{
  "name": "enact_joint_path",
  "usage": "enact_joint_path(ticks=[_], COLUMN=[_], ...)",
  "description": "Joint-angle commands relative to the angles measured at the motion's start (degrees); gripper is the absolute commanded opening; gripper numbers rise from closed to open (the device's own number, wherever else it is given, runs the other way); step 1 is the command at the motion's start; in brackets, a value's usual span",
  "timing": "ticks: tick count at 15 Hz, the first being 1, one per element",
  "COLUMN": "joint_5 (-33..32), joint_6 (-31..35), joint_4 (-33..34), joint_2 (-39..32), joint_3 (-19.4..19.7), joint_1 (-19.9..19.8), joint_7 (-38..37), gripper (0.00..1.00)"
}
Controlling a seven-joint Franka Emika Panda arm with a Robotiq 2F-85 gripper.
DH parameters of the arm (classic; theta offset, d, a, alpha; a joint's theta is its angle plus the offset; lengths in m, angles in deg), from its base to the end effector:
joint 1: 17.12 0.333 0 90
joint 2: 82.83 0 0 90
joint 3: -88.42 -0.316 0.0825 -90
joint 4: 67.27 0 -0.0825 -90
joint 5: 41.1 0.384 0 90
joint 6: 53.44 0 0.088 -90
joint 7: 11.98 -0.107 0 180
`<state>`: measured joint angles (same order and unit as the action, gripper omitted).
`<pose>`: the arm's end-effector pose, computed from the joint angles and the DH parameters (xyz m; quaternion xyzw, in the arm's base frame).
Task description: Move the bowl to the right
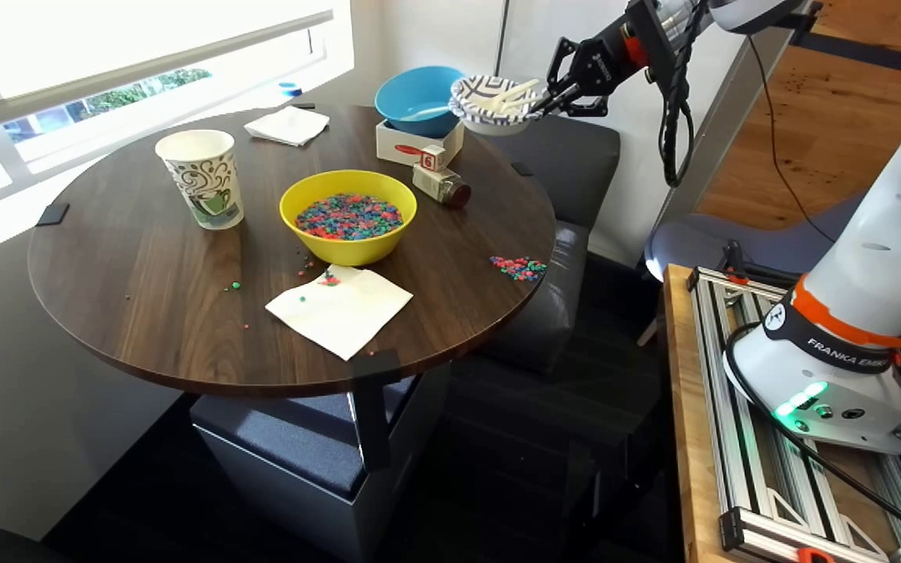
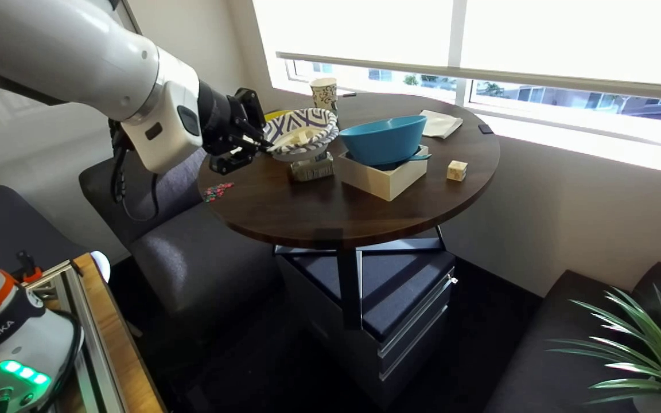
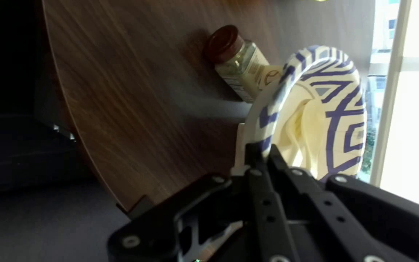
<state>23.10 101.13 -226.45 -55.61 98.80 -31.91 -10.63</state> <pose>0.3329 -0.1852 0.3722 -0.7163 0.5857 -0.2190 0.3099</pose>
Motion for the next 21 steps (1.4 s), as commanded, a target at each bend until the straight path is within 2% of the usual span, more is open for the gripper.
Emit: enact_joint_path(ticks=[1, 3, 6, 7, 8, 12, 15, 16, 17, 18, 21], joint_5=[-7.6, -13.0, -16.5, -16.2, -15.5, -17.2, -28.4, -31.6, -33.3, -34.4, -39.2], joint_6=[3.5, 1.7, -0.3, -0.3, -0.1, -0.9, -7.8, -10.3, -14.7, -18.8, -27.3], joint_4=[0.1, 0.1, 1.0, 1.4, 1.9, 3.5, 3.4, 3.6, 3.6, 3.7, 2.8], joint_2=[-6.1, -8.3, -9.6, -9.7, -9.7, -9.1, -6.9, -6.1, -2.8, 0.0, 10.6], joint_3=[-2.8, -2.9, -1.3, -0.8, -0.3, 0.0, -2.3, -1.2, -0.1, 1.0, 3.4], joint_1=[-1.6, -1.9, -1.1, -0.6, -0.2, -1.0, -5.6, -5.1, -4.9, -4.5, -5.3], joint_7=[-7.9, -12.2, -15.0, -15.4, -15.5, -17.6, -24.5, -26.0, -25.0, -23.5, -17.4], gripper=[0.02, 0.02, 0.02, 0.32, 0.33, 0.61, 0.85, 0.92, 0.98, 1.0, 1.0])
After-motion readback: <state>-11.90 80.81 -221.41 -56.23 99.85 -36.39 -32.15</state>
